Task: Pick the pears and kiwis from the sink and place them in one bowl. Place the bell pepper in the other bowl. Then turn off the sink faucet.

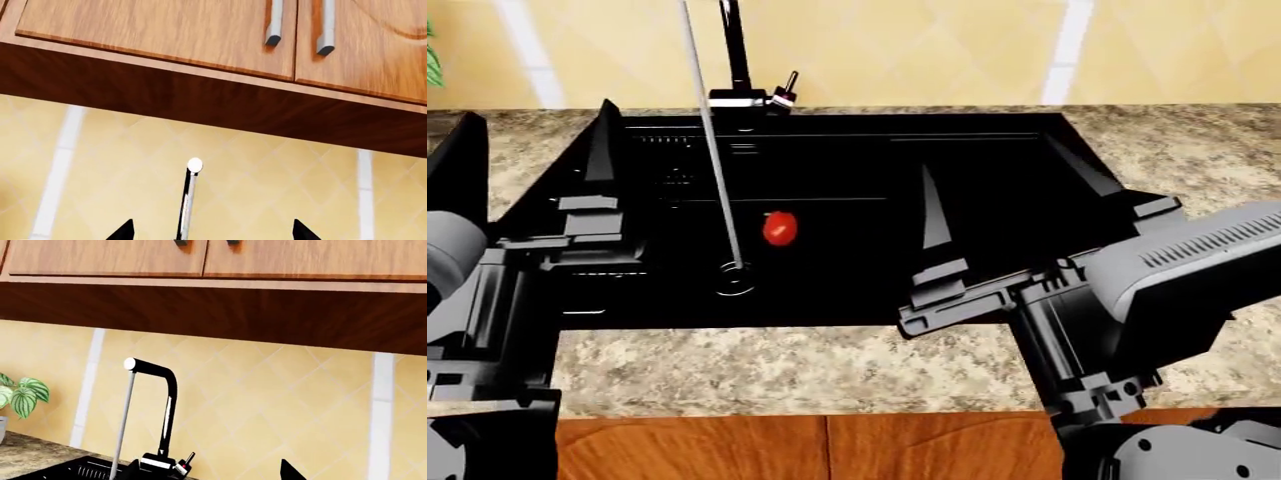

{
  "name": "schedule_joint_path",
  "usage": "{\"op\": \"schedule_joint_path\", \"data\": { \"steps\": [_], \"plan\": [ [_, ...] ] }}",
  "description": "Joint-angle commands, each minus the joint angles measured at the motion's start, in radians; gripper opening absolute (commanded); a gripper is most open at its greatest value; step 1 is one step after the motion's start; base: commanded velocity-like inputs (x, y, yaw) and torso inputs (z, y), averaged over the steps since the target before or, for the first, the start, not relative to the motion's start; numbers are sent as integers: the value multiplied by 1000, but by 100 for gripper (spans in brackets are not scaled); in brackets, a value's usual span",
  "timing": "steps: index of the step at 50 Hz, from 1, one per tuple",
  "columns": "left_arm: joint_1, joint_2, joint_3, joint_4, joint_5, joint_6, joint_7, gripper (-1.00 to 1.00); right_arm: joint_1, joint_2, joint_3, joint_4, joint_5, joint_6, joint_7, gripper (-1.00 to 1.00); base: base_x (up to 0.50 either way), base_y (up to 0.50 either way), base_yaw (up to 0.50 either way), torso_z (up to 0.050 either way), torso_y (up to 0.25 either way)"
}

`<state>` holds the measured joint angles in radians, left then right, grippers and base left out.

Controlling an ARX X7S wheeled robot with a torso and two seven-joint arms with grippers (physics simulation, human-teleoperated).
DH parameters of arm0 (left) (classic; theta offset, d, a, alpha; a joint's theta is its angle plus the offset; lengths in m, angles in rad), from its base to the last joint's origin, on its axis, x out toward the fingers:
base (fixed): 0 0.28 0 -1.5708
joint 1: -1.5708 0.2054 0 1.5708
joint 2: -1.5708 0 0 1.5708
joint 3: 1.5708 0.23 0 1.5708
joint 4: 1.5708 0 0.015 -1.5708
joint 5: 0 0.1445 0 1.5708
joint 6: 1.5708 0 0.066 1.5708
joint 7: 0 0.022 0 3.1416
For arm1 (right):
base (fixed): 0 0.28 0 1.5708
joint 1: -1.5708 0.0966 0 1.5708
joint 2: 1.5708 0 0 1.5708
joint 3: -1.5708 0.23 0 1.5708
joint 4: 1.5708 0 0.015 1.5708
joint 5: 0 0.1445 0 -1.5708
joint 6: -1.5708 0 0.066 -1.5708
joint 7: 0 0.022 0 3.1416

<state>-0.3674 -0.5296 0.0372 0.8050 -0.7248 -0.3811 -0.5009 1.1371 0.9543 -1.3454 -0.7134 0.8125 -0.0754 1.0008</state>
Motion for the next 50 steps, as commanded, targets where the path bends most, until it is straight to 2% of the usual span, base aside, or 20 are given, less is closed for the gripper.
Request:
{"op": "schedule_joint_path", "data": {
  "steps": [1,9,19,20,21,22,23,25,26,27,31,34,37,40,42,43,50],
  "plan": [
    [-1,0,3,-6,5,1,-5,100,-3,2,2,-4,-3,-2,-3,100,10,500,0,0,0],
    [2,0,7,-8,8,3,-6,100,-15,7,7,-5,-19,-22,-3,100,10,500,0,0,0],
    [-6,-7,19,-6,3,-12,-9,100,-50,26,27,8,-28,-103,-7,100,0,0,0,0,0],
    [-65,341,-318,149,65,-399,281,100,-750,-820,1276,-240,-527,851,-996,100,0,0,0,0,0],
    [217,380,-187,-655,575,231,359,100,-987,-825,1293,563,-663,225,-1037,100,0,0,0,0,0],
    [67,337,-193,-505,425,81,359,100,-837,-825,1293,413,-565,375,-1037,100,0,0,0,0,0],
    [-22,328,-211,-355,275,-69,340,100,-765,-825,1304,263,-545,525,-1026,100,0,0,0,0,0],
    [-24,325,-215,-55,238,-336,338,100,-762,-824,1304,-37,-541,825,-1023,100,0,0,0,0,0],
    [-25,323,-215,88,236,-338,337,100,-762,-823,1303,-187,-539,847,-1022,100,0,0,0,0,0],
    [-25,321,-214,88,236,-338,337,100,-762,-822,1302,-238,-539,845,-1021,100,0,0,0,0,0],
    [-26,318,-203,66,249,-335,330,100,-764,-821,1299,-209,-539,832,-1017,100,0,0,0,0,0],
    [-37,320,-190,23,264,-331,325,100,-741,-817,1277,-145,-552,848,-1012,100,0,0,0,0,0],
    [-158,326,-184,-89,260,-394,294,100,-582,-812,1241,73,-557,891,-1041,100,0,0,0,0,0],
    [-313,324,-154,-205,267,-450,275,100,-421,-825,1242,350,-552,852,-1087,100,0,0,0,0,0],
    [-396,322,-125,-308,288,-469,270,100,-379,-829,1246,414,-549,845,-1096,100,0,0,0,0,0],
    [-431,323,-112,-363,299,-475,268,100,-287,-832,1242,536,-556,839,-1110,100,0,0,0,0,0],
    [-615,328,-44,-726,401,-430,241,100,-41,-844,1226,884,-583,809,-1126,100,0,0,0,0,0]
  ]
}}
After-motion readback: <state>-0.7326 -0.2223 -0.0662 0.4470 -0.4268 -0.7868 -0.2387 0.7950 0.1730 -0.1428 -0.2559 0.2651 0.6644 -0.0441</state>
